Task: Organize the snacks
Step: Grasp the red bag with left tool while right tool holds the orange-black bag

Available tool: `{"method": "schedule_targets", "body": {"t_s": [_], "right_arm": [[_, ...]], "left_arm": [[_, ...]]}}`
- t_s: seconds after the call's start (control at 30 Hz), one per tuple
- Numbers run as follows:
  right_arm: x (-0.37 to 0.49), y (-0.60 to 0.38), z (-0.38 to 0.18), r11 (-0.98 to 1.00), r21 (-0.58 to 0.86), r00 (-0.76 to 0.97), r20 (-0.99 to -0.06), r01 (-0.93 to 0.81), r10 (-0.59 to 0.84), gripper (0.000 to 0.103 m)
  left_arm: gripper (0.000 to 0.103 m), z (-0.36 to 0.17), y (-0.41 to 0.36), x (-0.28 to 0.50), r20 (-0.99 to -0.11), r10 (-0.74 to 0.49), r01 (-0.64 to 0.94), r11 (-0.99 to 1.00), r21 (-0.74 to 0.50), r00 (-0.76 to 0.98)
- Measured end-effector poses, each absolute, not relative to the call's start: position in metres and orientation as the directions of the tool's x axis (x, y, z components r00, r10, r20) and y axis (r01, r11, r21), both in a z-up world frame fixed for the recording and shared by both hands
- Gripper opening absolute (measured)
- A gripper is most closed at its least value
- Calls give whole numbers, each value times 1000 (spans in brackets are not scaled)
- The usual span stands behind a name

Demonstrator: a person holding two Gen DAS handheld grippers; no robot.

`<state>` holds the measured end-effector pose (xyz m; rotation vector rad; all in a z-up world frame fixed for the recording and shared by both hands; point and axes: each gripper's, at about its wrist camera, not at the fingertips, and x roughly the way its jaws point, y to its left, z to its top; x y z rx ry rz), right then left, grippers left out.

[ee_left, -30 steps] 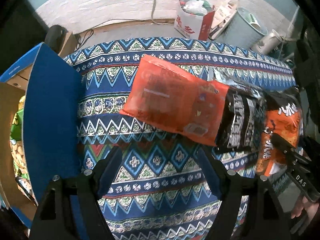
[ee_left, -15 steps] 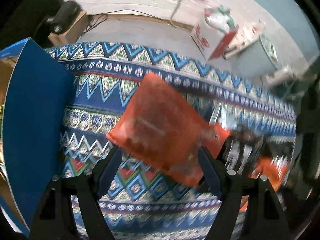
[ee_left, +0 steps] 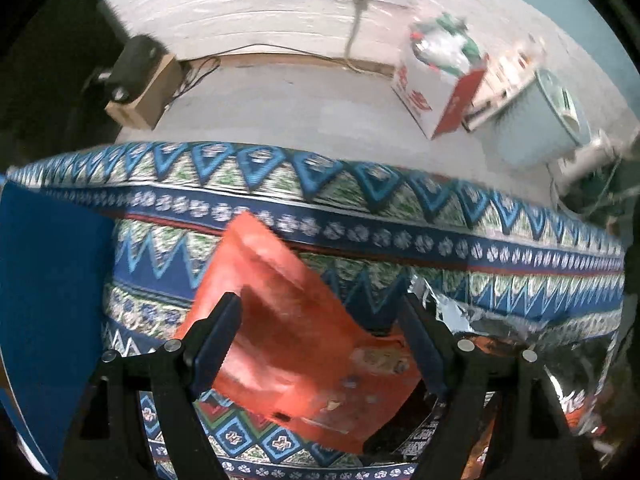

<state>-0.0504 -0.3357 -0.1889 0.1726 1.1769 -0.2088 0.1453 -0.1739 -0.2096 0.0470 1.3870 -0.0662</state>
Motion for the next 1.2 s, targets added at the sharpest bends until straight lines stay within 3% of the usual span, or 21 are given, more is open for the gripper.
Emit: {"method": "schedule_targets", "body": {"t_s": [0.2, 0.6, 0.77, 0.87, 1.07, 1.2], "right_arm": [[-51, -344, -195, 964, 30, 358, -931, 264, -69, 46], [-47, -347, -198, 962, 20, 346, -935, 271, -78, 46], [-50, -338, -199, 964, 12, 343, -935, 266, -84, 46], [-51, -331, -200, 964, 11, 342, -936, 267, -84, 46], [-51, -325, -201, 963, 21, 338, -938, 269, -74, 49], [-50, -330, -205, 962, 40, 335, -941, 272, -55, 51]], "left_arm": [[81, -217, -194, 124, -984, 49, 254, 963, 92, 171], [81, -215, -184, 61, -986, 93, 475, 867, 148, 137], [82, -200, -155, 49, -987, 80, 433, 891, 134, 139], [89, -194, -135, 52, -988, 58, 371, 922, 109, 145], [89, -201, -103, 69, -992, -107, 223, 971, -89, 70], [89, -212, -101, 70, -989, -145, 197, 971, -134, 42]]}}
